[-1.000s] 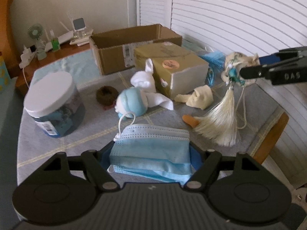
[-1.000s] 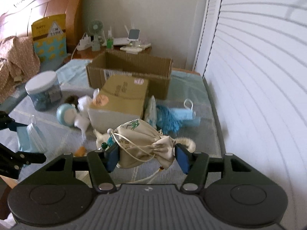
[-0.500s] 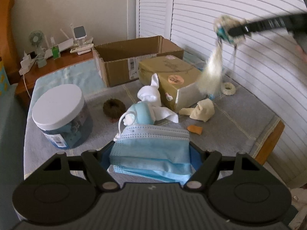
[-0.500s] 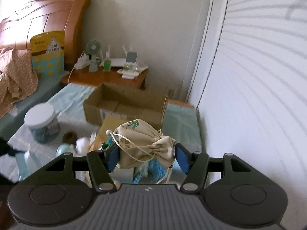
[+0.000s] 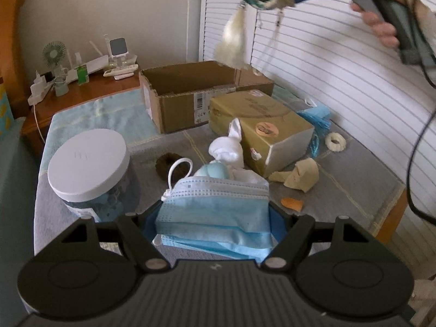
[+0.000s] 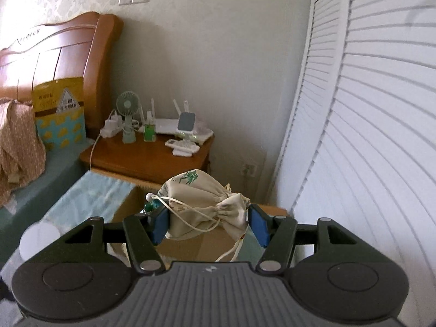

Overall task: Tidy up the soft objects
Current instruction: 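Lift the cream pouch with the right gripper and drop it into the cardboard box, then carry the blue mask with the left gripper and release it into the cardboard box, then grasp the blue-and-white plush toy with the left gripper while the right gripper grasps the white knit ring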

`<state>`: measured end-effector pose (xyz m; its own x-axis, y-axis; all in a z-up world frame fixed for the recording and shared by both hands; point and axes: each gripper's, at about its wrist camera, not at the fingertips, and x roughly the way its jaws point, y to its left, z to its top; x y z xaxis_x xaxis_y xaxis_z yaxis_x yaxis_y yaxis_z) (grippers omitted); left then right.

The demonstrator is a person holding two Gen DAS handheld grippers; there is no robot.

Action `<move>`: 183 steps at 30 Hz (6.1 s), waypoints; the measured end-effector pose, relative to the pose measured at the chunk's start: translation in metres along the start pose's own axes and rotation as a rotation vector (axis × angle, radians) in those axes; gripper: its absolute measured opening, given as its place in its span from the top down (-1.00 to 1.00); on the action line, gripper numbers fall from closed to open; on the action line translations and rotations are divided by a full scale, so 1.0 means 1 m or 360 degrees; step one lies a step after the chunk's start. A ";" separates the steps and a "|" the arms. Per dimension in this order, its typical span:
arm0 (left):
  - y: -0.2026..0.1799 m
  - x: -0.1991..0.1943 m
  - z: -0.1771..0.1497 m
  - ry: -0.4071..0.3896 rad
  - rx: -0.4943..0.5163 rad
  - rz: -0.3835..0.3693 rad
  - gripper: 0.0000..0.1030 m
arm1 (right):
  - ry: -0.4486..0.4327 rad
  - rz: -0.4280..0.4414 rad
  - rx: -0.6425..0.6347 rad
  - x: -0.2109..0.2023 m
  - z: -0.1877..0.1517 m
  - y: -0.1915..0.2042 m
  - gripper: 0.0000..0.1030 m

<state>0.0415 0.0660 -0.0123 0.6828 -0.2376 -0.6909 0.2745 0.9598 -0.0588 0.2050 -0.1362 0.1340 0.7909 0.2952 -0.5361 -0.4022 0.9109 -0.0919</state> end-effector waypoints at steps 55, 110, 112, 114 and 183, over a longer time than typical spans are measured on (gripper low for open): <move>0.024 0.128 0.203 0.0025 -0.0026 0.0237 -0.49 | 0.0188 -0.0100 0.0106 -0.026 -0.135 0.008 -1.00; -0.011 0.032 -0.003 -0.0034 -0.0125 0.0216 -0.87 | 0.0514 -0.0053 0.0021 -0.016 -0.214 0.033 -1.00; -0.009 0.036 -0.003 -0.0023 -0.0123 0.0220 -0.86 | 0.0534 -0.0056 0.0016 -0.012 -0.217 0.032 -1.00; -0.007 0.040 -0.002 -0.0017 -0.0127 0.0214 -0.81 | 0.0546 -0.0066 0.0009 -0.009 -0.220 0.030 -1.00; -0.006 0.053 -0.006 0.0096 -0.0063 0.0014 -0.12 | 0.0395 -0.0217 0.0186 -0.006 -0.222 -0.030 0.05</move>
<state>0.0715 0.0484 -0.0527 0.6429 -0.2207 -0.7334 0.2408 0.9673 -0.0800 0.1097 -0.2296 -0.0463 0.6912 0.1017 -0.7155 -0.2330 0.9685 -0.0874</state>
